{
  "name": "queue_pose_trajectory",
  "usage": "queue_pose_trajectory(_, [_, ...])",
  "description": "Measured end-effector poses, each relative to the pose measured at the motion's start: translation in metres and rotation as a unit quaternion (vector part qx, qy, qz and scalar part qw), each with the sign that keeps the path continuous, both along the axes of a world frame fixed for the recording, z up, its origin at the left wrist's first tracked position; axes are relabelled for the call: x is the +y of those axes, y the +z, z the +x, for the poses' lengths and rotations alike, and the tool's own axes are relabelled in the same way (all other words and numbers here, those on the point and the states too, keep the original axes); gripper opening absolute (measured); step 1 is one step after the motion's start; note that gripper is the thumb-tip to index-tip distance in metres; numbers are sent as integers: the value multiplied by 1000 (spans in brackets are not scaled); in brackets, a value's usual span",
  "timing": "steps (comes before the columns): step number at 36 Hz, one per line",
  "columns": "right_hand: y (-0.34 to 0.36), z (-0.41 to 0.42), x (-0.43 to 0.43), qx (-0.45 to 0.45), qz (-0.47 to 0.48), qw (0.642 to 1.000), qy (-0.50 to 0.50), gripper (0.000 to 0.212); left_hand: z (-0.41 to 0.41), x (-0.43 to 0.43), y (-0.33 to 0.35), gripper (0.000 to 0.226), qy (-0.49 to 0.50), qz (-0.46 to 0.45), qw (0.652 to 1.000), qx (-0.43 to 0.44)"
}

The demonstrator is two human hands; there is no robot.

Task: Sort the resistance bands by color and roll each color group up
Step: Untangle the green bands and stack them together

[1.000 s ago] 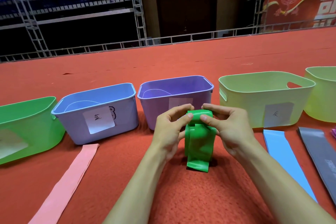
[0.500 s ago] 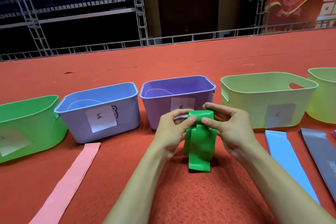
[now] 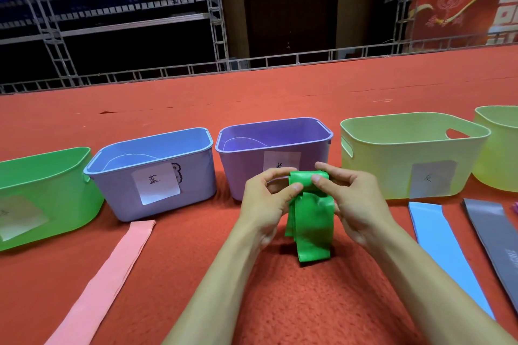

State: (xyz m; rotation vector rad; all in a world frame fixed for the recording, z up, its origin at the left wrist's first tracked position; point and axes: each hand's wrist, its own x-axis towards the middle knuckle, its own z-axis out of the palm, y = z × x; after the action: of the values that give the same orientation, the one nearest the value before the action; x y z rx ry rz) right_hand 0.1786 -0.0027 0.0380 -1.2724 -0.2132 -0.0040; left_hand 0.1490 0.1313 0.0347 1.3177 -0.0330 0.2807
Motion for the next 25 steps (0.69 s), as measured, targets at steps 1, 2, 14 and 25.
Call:
queue_pose_trajectory(1, [0, 0, 0, -1, -2, 1000, -3, 30, 0, 0, 0, 26, -1, -3, 1000, -2])
queue_pose_trajectory(2, [0, 0, 0, -2, -4, 1000, -6, 27, 0, 0, 0, 26, -2, -4, 1000, -4])
queue_pose_trajectory(14, [4, -5, 0, 9, 17, 1000, 7, 27, 1, -2, 0, 33, 11, -9, 999, -36])
queue_pose_trajectory(25, [4, -8, 3, -2, 20, 999, -35, 26, 3, -7, -5, 37, 23, 1, 998, -53])
